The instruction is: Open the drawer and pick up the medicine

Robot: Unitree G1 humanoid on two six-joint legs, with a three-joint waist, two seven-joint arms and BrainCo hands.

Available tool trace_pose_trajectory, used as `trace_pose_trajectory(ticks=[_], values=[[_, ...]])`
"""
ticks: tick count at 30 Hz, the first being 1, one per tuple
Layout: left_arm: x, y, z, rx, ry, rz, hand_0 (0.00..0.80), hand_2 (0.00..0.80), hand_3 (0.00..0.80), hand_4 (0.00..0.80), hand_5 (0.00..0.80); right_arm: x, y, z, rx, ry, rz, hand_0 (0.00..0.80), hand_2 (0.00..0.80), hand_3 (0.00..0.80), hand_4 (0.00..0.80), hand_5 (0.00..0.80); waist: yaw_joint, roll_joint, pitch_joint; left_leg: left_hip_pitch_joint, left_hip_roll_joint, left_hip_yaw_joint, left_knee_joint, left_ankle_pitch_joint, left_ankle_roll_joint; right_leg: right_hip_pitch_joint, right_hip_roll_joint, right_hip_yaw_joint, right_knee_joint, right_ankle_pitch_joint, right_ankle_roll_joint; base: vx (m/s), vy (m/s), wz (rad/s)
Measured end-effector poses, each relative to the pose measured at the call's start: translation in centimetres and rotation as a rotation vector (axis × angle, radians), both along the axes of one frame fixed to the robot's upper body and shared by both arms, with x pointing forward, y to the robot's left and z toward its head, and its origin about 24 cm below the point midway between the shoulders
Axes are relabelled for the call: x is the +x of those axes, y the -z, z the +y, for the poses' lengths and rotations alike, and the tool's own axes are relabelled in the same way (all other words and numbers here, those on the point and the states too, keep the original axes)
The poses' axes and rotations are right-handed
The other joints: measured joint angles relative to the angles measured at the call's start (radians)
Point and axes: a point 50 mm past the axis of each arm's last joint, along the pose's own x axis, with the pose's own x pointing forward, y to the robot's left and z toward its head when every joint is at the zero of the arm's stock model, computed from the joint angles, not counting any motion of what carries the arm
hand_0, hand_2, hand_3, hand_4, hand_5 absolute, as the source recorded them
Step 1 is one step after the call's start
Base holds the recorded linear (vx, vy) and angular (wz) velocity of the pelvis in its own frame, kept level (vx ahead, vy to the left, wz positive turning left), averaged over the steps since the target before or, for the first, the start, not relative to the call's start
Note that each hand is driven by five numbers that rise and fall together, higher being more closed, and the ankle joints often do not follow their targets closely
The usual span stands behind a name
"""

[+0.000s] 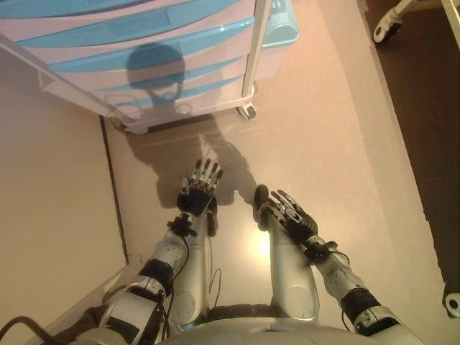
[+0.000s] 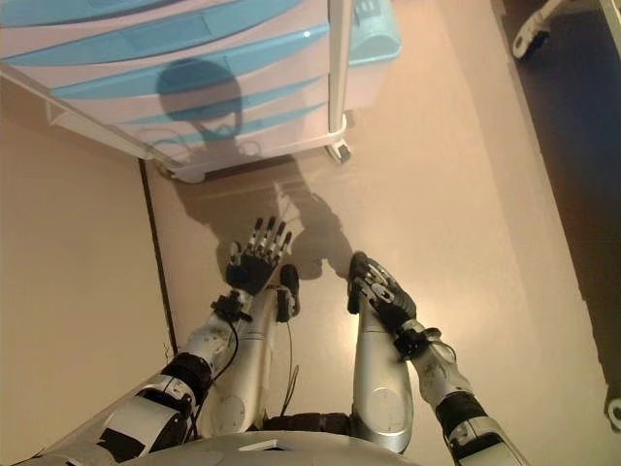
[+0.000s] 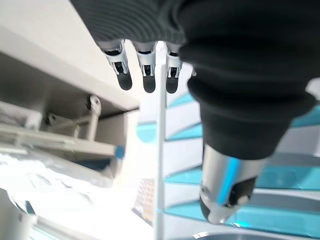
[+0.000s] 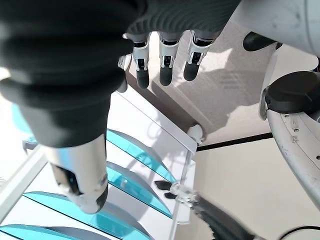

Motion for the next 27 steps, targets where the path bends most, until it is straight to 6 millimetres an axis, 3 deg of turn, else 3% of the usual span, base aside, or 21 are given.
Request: trace_pose_trajectory(ticks=[6, 16, 22, 27], values=[[2.1, -3.1, 1.1, -0.074, -0.07, -0.122, 0.0, 0.0, 0.0, 0.0, 0.0, 0.2, -0.3, 0.1, 0.003, -0.011, -0.018, 0.0, 0.0, 0.0, 0.0, 0.0, -0.022, -0.024, 0.005, -0.037, 0.012, 0.011, 0.023, -0.006, 0.004, -0.037, 0.02, 0.023, 0.002, 0.004, 0.006, 0.026, 0.049, -0.1], [5.9, -9.5, 3.4, -0.118, -0.165, -0.277, 0.0, 0.0, 0.0, 0.0, 0.0, 0.3, -0.7, -0.1, -0.001, -0.017, -0.037, 0.0, 0.0, 0.0, 0.0, 0.0, -0.071, -0.036, 0.007, -0.068, 0.02, 0.015, 0.038, -0.022, 0.003, -0.065, 0.034, 0.038, 0.005, 0.006, 0.009, 0.008, 0.028, -0.03], [7.1, -12.7, 4.9, -0.129, -0.216, -0.36, 0.0, 0.0, 0.0, 0.0, 0.0, 0.2, -0.7, -0.5, -0.016, -0.037, -0.048, 0.0, 0.0, 0.0, 0.0, 0.0, -0.085, -0.036, 0.008, -0.068, 0.02, 0.025, 0.038, -0.032, 0.012, -0.066, 0.037, 0.049, 0.004, 0.007, 0.015, 0.0, 0.0, 0.0], [7.4, -14.0, 5.8, -0.165, -0.255, -0.402, 0.0, 0.0, 0.0, 0.0, 0.0, 0.0, -0.5, -0.8, -0.023, -0.033, -0.052, 0.0, 0.0, 0.0, 0.0, 0.0, -0.098, -0.037, 0.007, -0.068, 0.02, 0.03, 0.038, -0.04, 0.016, -0.065, 0.036, 0.053, 0.001, 0.004, 0.021, 0.0, 0.0, 0.0]])
